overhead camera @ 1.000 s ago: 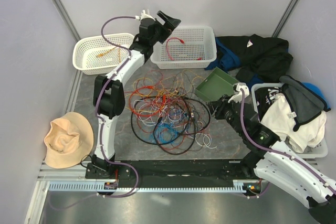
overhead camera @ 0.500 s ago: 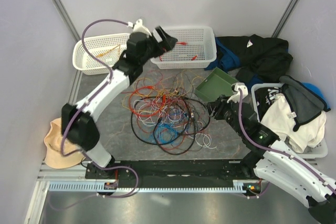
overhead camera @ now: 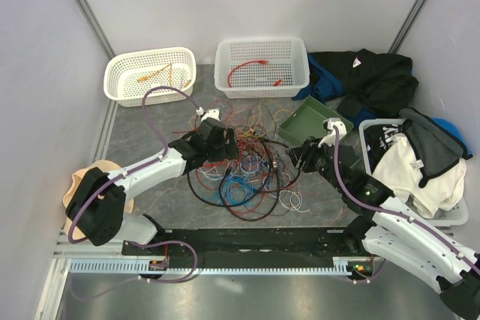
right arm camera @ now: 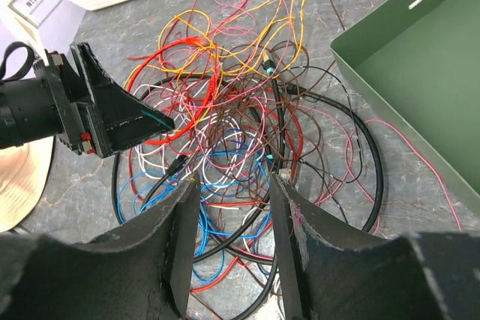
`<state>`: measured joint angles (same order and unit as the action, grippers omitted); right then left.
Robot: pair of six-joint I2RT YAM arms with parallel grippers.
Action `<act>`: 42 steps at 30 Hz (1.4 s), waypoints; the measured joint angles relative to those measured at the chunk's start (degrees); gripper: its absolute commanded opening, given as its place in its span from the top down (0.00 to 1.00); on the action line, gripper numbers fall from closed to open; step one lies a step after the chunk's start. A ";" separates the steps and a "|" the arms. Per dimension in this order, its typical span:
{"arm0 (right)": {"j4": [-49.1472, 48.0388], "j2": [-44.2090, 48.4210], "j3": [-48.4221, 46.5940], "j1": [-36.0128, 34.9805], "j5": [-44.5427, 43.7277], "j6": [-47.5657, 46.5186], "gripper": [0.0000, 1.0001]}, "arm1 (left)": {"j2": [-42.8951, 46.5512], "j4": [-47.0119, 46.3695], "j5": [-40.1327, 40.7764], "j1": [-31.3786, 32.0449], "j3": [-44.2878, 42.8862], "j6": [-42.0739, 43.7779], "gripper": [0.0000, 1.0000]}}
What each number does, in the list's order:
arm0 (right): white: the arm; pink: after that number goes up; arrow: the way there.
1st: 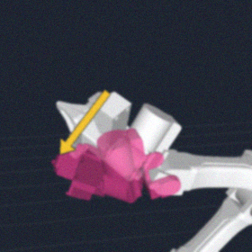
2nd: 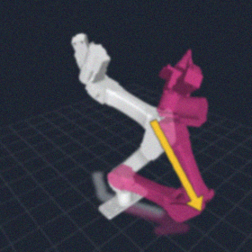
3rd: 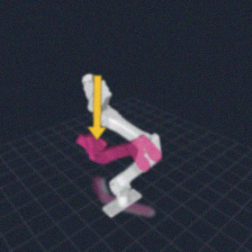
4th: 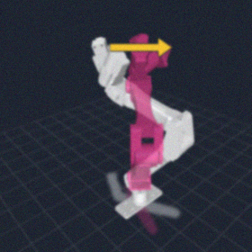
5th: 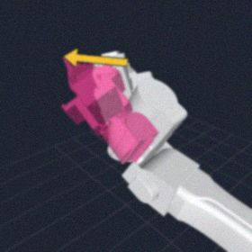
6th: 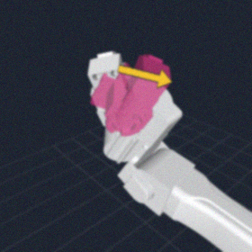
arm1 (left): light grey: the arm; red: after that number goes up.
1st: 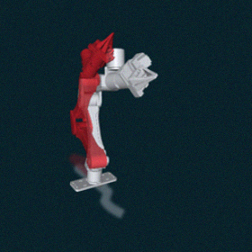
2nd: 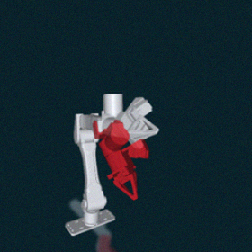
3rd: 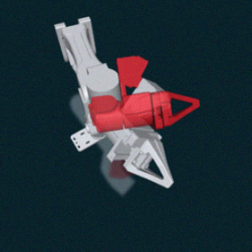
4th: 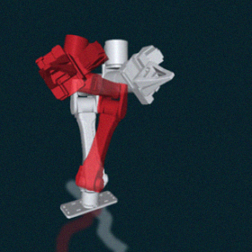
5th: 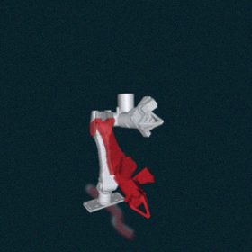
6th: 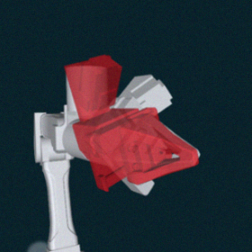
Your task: Untangle the cables
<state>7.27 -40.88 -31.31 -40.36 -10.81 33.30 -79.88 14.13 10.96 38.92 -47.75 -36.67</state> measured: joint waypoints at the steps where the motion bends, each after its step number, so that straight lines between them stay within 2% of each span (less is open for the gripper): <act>1: 0.02 0.31 0.22 0.00 0.00 0.09 0.50 | -0.02 0.68 0.70 0.02 0.04 0.22 0.09; 5: -0.15 1.90 1.60 0.00 -0.02 0.52 0.50 | -1.60 1.84 3.72 0.04 -0.13 0.44 0.00; 10: 0.09 2.58 2.82 0.00 -0.09 0.98 0.50 | -7.10 4.15 7.19 0.04 -0.11 0.31 0.01; 12: 0.13 2.58 2.86 0.00 -0.13 0.98 0.50 | -9.09 4.44 7.74 0.04 -0.09 0.22 0.05; 13: 0.11 2.60 2.86 0.00 -0.20 0.98 0.50 | -9.94 4.46 8.07 0.04 -0.07 0.11 0.13; 15: 0.17 2.69 2.86 0.02 -0.24 0.98 0.50 | -11.06 4.35 8.22 0.04 -0.07 -0.15 0.21; 16: 0.20 2.75 2.86 0.02 -0.26 0.98 0.50 | -11.39 4.24 8.59 0.04 -0.07 -0.09 0.33; 18: 0.37 3.08 2.89 0.00 -0.55 0.96 0.50 | -11.39 4.13 8.66 -0.02 -0.07 -0.17 0.48; 19: 0.52 3.28 2.89 0.02 -0.70 0.94 0.50 | -11.39 3.82 8.41 -0.04 -0.07 -0.11 0.65; 21: 0.63 3.67 2.91 0.02 -1.11 0.94 0.50 | -11.39 3.17 7.72 -0.02 0.07 -0.37 0.83; 22: 0.63 3.78 2.91 0.00 -1.20 0.94 0.50 | -11.37 2.71 7.06 0.02 0.15 -0.52 0.98; 29: 0.72 3.76 2.91 0.00 -1.53 0.90 0.50 | -8.11 2.84 4.48 1.36 0.61 -0.39 0.98; 37: 0.94 3.69 2.69 0.00 -1.25 0.72 0.49 | 7.04 4.17 -0.85 2.27 -3.37 0.74 0.98; 40: 0.48 3.69 1.95 0.02 0.76 0.42 0.45 | 11.39 4.11 -2.21 2.32 -6.88 1.22 0.98; 42: -0.87 3.45 1.42 0.02 3.30 0.39 0.37 | 13.29 3.69 -3.28 2.32 -8.98 1.33 0.98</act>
<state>6.39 -37.43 -29.89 -40.34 -7.51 33.69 -66.59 17.82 7.68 41.23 -56.73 -35.33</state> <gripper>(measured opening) 0.540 0.039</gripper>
